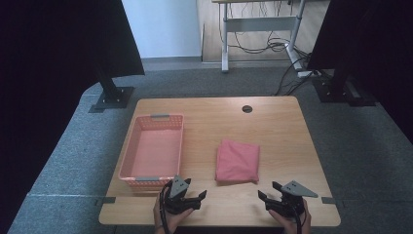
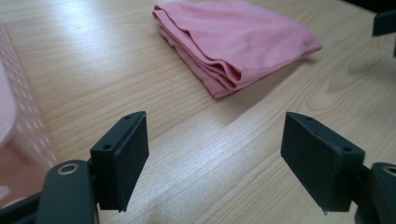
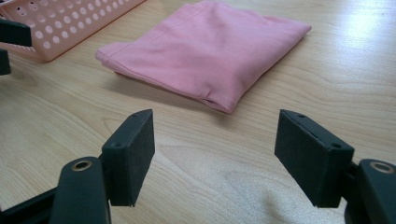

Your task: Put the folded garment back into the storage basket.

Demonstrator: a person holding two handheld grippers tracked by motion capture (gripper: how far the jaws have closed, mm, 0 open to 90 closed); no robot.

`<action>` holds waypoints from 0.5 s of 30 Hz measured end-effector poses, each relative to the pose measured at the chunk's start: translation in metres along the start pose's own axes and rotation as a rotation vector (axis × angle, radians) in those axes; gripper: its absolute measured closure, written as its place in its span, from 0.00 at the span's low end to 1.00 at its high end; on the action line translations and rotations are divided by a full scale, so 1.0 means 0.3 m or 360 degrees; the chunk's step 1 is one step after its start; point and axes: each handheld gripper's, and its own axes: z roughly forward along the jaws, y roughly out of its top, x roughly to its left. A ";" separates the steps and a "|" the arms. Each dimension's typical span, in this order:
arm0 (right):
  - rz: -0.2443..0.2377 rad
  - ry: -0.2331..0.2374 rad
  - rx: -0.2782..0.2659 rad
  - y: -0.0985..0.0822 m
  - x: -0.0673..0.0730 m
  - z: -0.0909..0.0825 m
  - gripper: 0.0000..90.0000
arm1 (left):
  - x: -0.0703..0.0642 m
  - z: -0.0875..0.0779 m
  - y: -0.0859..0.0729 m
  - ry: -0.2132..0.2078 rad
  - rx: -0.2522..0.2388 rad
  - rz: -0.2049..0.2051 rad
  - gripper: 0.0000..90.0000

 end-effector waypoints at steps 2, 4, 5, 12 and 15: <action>-0.0007 0.0002 0.0002 0.000 -0.001 -0.001 0.32 | -0.006 0.006 -0.003 -0.0006 0.0011 -0.0001 0.25; -0.0007 0.0004 -0.0004 0.001 -0.003 -0.002 0.32 | -0.011 0.013 -0.002 -0.0022 0.0007 -0.0025 0.25; 0.0001 0.0006 -0.0005 0.000 -0.005 -0.003 0.32 | -0.015 0.017 -0.001 -0.0031 0.0008 -0.0041 0.25; 0.0015 0.0015 -0.0008 -0.003 -0.012 -0.005 0.32 | -0.024 0.027 0.033 -0.0014 -0.0011 -0.0059 0.25; 0.0018 0.0016 -0.0007 -0.004 -0.012 -0.004 0.33 | -0.016 0.026 0.047 -0.0007 -0.0020 -0.0069 0.25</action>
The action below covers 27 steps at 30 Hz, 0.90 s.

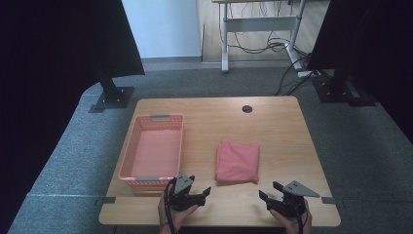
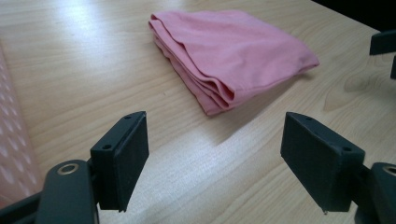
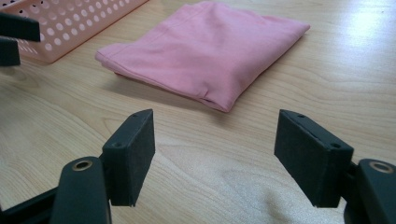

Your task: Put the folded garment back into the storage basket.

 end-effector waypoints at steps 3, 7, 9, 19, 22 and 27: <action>-0.0002 -0.0003 0.0011 -0.002 -0.001 0.006 0.33 | 0.004 -0.002 0.012 0.0004 -0.0006 0.0004 0.25; -0.0007 -0.0003 0.0015 -0.003 0.001 0.007 0.33 | 0.004 0.001 0.026 -0.0013 -0.0009 -0.0012 0.25; -0.0007 -0.0006 0.0016 -0.004 0.001 0.005 0.33 | 0.003 0.005 0.033 -0.0038 -0.0007 -0.0029 0.25; 0.0006 -0.0023 0.0009 -0.009 -0.006 -0.005 0.33 | -0.003 0.023 0.064 -0.0013 -0.0013 -0.0011 0.26; 0.0004 -0.0026 0.0010 -0.009 -0.006 -0.004 0.33 | -0.001 0.025 0.069 -0.0001 -0.0013 -0.0005 0.26; -0.0004 -0.0028 0.0016 -0.011 -0.002 -0.002 0.33 | 0.006 0.026 0.073 0.0006 -0.0009 -0.0010 0.26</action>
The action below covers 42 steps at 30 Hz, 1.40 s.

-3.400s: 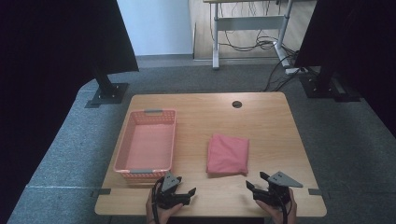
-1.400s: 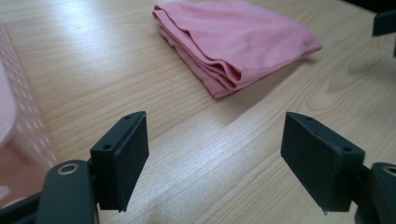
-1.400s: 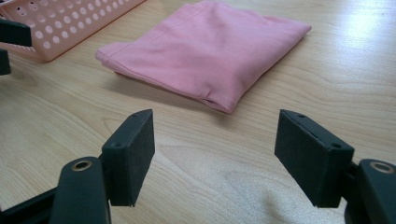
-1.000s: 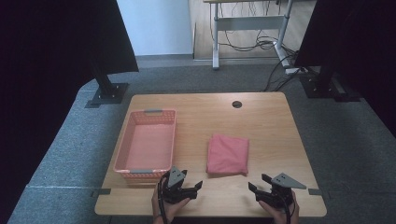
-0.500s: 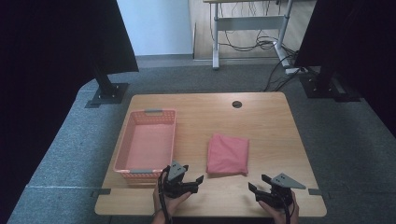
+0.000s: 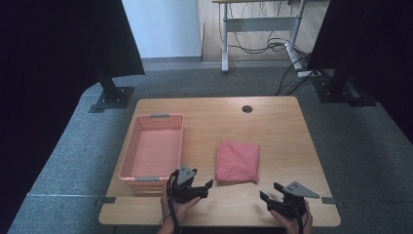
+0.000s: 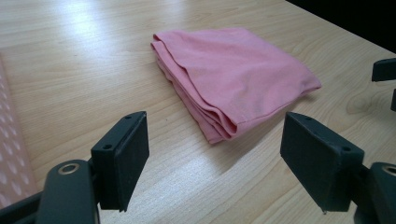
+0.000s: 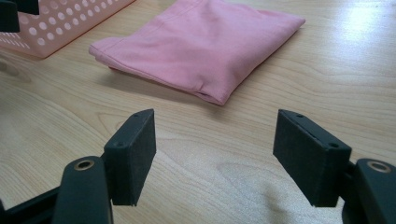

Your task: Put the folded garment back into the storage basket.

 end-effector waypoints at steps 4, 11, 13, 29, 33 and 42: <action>-0.0002 0.0000 0.0001 0.000 0.001 0.001 0.33 | 0.003 0.004 0.001 0.0007 0.0004 0.0000 0.26; -0.0004 -0.0003 0.0004 -0.002 0.002 0.002 0.33 | 0.002 0.018 0.005 0.0014 0.0014 -0.0001 0.26; -0.0004 -0.0003 0.0005 -0.002 0.002 0.002 0.33 | 0.001 0.021 0.007 0.0012 0.0013 0.0002 0.26; -0.0004 0.0001 0.0019 -0.003 0.003 0.006 0.33 | 0.012 0.045 0.026 0.0043 0.0032 0.0012 0.25; -0.0006 -0.0002 0.0018 -0.003 0.003 0.005 0.33 | 0.014 0.052 0.029 0.0051 0.0034 0.0008 0.25; -0.0018 0.0004 0.0036 -0.004 0.007 0.009 0.33 | 0.016 0.068 0.042 0.0055 0.0036 0.0010 0.25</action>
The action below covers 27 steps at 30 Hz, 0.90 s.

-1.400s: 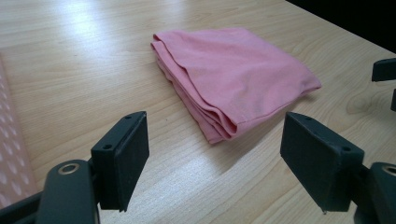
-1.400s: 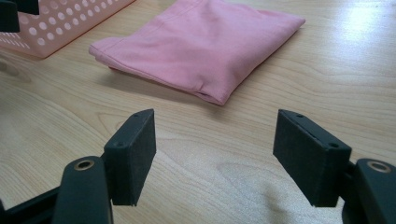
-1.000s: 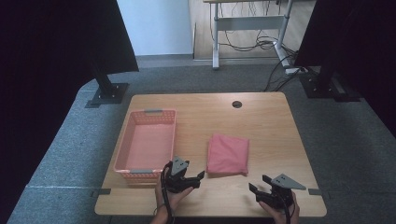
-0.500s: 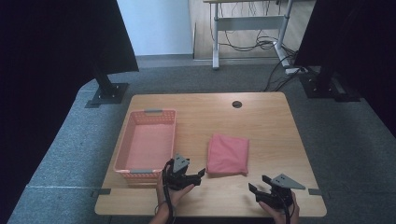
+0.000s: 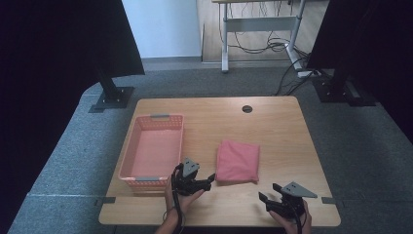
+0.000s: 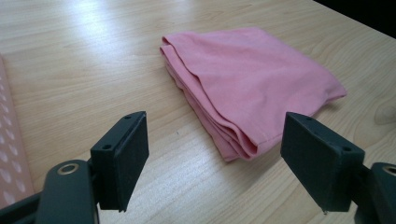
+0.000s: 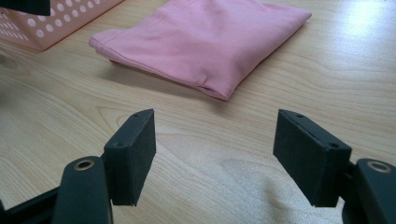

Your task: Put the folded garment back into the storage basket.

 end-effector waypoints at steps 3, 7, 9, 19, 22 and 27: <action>0.0003 0.0000 -0.0003 0.000 0.000 -0.001 0.33 | 0.003 0.004 0.003 0.0004 0.0003 0.0000 0.25; 0.0004 0.0001 -0.0003 0.000 0.000 0.000 0.33 | 0.006 0.009 0.007 0.0004 0.0011 0.0002 0.25; 0.0002 0.0001 -0.0002 0.000 0.000 0.000 0.33 | 0.007 0.013 0.008 0.0005 0.0012 -0.0003 0.26; 0.0004 -0.0007 0.0001 0.000 -0.003 0.000 0.33 | 0.005 0.022 0.028 -0.0023 -0.0020 0.0013 0.27; 0.0000 -0.0010 0.0006 -0.001 -0.002 0.002 0.33 | 0.006 0.021 0.031 -0.0021 -0.0029 0.0010 0.27; -0.0004 -0.0011 0.0013 -0.001 -0.001 0.004 0.33 | 0.007 0.024 0.039 -0.0005 -0.0039 0.0021 0.27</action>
